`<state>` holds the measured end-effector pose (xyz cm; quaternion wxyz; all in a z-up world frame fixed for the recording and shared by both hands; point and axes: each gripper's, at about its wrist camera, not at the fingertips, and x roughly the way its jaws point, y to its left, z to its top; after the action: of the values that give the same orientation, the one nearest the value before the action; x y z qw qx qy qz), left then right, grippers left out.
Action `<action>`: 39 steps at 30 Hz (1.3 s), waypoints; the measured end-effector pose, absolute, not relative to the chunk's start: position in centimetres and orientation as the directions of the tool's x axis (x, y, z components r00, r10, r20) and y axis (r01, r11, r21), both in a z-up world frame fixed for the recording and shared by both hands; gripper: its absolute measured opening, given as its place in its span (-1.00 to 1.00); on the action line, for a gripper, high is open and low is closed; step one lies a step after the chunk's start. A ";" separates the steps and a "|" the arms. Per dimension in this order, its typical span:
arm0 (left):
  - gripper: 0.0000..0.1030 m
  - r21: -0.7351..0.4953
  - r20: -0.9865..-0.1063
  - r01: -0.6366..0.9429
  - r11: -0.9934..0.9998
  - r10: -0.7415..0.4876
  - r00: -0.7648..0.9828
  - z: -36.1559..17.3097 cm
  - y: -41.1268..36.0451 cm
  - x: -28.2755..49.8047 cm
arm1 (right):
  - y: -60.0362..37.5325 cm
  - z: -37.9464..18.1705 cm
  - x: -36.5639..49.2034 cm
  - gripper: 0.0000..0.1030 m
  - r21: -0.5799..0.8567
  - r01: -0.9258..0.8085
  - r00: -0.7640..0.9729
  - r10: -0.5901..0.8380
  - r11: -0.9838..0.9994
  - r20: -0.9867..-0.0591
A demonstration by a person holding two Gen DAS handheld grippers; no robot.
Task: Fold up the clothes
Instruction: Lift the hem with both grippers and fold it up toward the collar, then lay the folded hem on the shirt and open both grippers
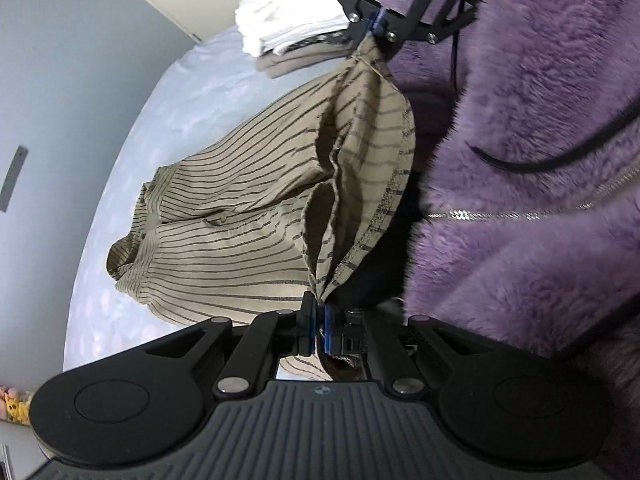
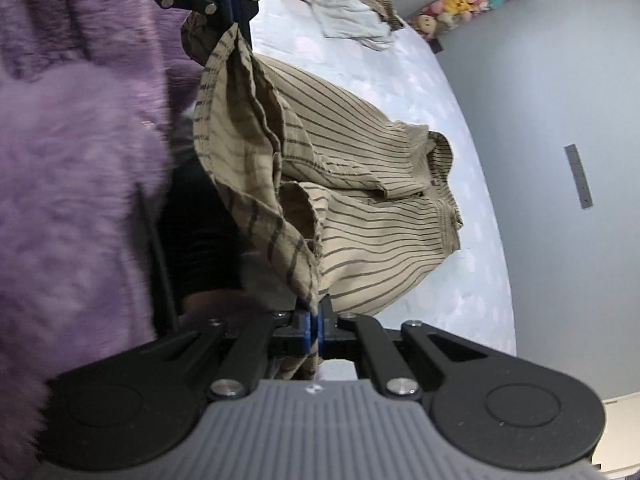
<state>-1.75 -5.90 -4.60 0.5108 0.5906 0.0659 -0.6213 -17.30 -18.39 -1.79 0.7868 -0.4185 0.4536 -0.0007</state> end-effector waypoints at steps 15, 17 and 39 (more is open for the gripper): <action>-0.96 0.559 -0.799 0.679 -0.476 -0.529 0.287 -1.5 -13.9 5.0 | -24.7 -0.1 -10.6 -0.93 -0.653 -0.360 0.576 -0.392 0.667 -0.717; -0.96 0.566 -0.795 0.679 -0.467 -0.526 0.301 -1.4 -15.8 6.7 | -25.9 -0.2 -8.7 -0.93 -0.662 -0.361 0.573 -0.404 0.657 -0.713; -0.96 0.370 -0.896 0.862 -0.346 -0.377 0.233 -12.6 -34.2 26.2 | -42.0 -10.9 12.9 -0.91 -0.442 -0.343 0.446 -0.271 0.829 -0.853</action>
<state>26.16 -34.21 -12.59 0.5318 0.5777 0.2100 -0.5825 12.89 -42.03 -10.92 0.7986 -0.2917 0.5259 0.0224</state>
